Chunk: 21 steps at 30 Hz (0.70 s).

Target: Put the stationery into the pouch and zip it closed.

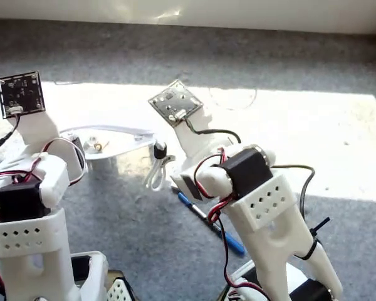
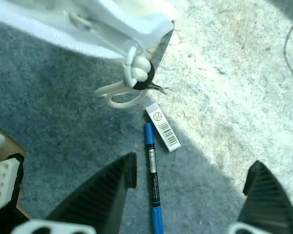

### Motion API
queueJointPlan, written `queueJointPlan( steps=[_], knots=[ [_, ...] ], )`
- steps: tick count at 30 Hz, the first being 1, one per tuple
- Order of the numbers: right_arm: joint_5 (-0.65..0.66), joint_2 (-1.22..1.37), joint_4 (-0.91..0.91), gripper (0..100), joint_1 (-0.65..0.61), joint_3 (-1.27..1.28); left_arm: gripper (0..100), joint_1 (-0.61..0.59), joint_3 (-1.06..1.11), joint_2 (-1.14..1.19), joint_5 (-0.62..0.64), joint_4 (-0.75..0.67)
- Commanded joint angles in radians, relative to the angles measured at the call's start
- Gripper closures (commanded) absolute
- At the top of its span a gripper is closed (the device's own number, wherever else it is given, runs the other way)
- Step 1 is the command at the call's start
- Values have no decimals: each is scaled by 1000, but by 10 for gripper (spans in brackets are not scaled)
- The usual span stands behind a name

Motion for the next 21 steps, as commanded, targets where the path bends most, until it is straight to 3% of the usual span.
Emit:
queueJointPlan(
  steps=[1, 14, 21],
  knots=[
    [-6, -18, -36, 667, -8, 44, 992, -8, -16, -28, -6, -26],
    [-8, -18, -317, 667, -12, 355, 992, -12, -16, -28, -6, -23],
    [-8, -18, -458, 667, -13, 495, 992, -97, -25, -30, -6, -25]
  ],
)
